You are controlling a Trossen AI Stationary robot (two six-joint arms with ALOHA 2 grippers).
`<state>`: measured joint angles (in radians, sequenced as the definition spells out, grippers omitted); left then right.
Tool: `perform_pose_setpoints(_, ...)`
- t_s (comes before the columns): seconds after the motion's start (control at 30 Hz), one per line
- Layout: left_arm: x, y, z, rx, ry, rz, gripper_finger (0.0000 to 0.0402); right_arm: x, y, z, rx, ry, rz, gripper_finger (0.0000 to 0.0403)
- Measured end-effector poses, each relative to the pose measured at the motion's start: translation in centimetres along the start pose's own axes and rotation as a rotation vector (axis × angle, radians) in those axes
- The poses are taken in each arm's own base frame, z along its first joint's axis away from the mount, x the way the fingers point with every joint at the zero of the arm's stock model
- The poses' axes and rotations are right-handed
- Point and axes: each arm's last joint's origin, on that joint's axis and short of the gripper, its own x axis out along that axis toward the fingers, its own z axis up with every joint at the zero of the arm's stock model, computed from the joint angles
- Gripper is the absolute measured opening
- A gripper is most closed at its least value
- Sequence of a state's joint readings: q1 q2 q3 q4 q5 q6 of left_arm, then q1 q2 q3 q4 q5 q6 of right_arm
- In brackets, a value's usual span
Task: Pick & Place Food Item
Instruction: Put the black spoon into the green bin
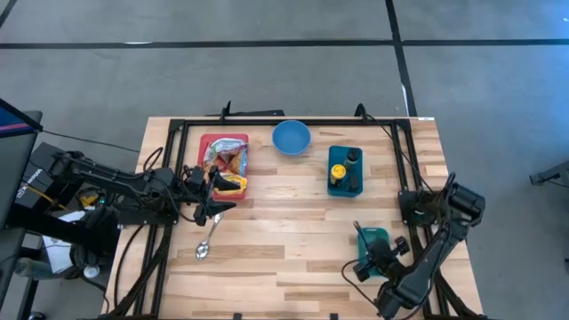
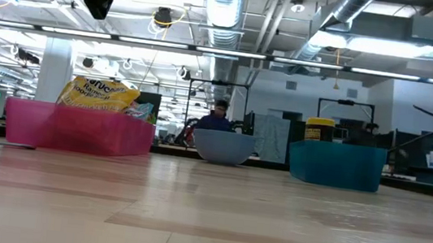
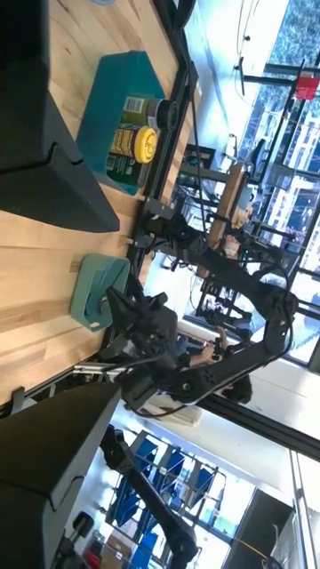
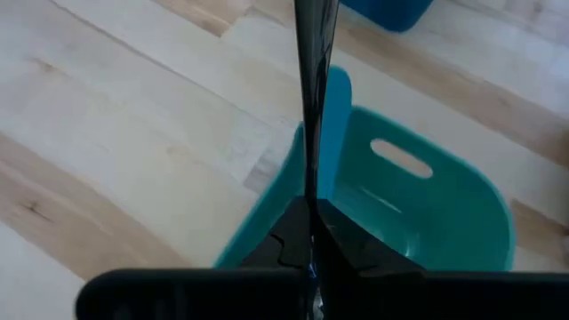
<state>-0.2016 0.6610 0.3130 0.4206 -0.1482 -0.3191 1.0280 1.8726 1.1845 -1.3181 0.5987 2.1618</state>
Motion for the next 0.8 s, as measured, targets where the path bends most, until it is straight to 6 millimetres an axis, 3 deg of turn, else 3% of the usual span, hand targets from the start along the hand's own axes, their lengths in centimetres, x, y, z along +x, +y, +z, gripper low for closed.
perform_pose_setpoints(0.23, 0.0, 0.0, 0.0, 0.000, 0.000, 0.000, 0.0286, -0.1, -0.5, -1.4, -0.011, -0.008, 0.022, 0.0000)
perform_pose_setpoints(0.8, 0.0, 0.0, 0.0, 0.000, 0.000, 0.000, 0.0286, 0.6, -0.9, -1.9, -0.002, 0.034, -0.010, 0.0001)
